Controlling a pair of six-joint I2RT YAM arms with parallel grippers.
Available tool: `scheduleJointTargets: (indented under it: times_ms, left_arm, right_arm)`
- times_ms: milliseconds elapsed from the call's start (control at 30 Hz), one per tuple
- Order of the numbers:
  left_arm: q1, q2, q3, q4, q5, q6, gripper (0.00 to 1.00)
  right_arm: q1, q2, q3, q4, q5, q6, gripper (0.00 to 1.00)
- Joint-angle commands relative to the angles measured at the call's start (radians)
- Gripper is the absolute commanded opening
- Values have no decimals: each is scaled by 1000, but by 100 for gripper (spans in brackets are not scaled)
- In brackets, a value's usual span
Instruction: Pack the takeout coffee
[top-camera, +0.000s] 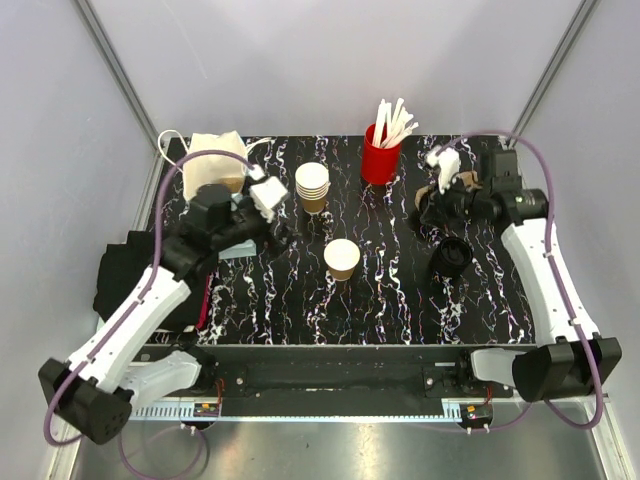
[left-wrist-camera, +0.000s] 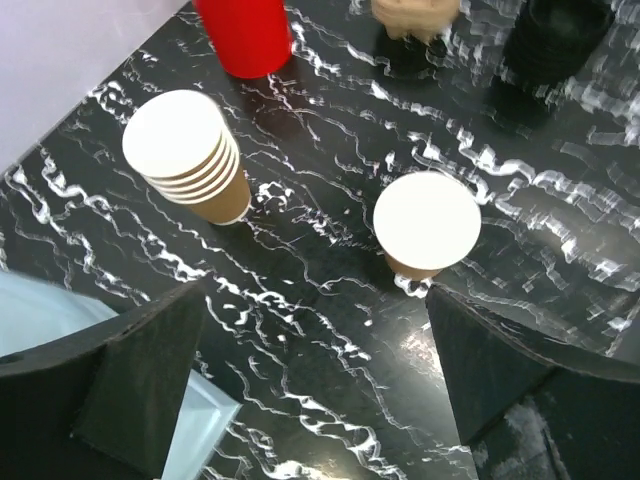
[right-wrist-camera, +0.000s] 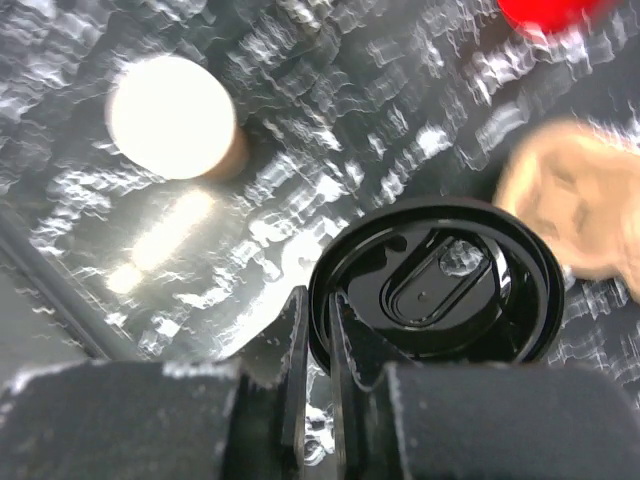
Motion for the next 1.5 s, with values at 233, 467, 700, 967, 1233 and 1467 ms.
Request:
scheduleJointTargets:
  times_ms: [233,467,700,967,1233,1467]
  left_arm:
    - [-185,113,106,127,-242,290,99]
    - [-205,168,130,207,-193,249,99]
    - [-223,191,196,209,-144,135,99]
    - [-225,237,288,184,-60,20,99]
    - [-249,223,270,146,-41,100,93]
    - [-271,234,337,-21,-4,322,98]
  right_arm:
    - [-2,229,358,-221,-647,43,13]
    - [-1,354,451,-333,-890,-21,14]
    - [25,420,493,-369,-1075,-20,14]
    - [172,460,491,-344,-1082,20,14]
    - [176,458,470,-286,-1108,92,15]
    - [177,484,441,-277,-1040,117,14]
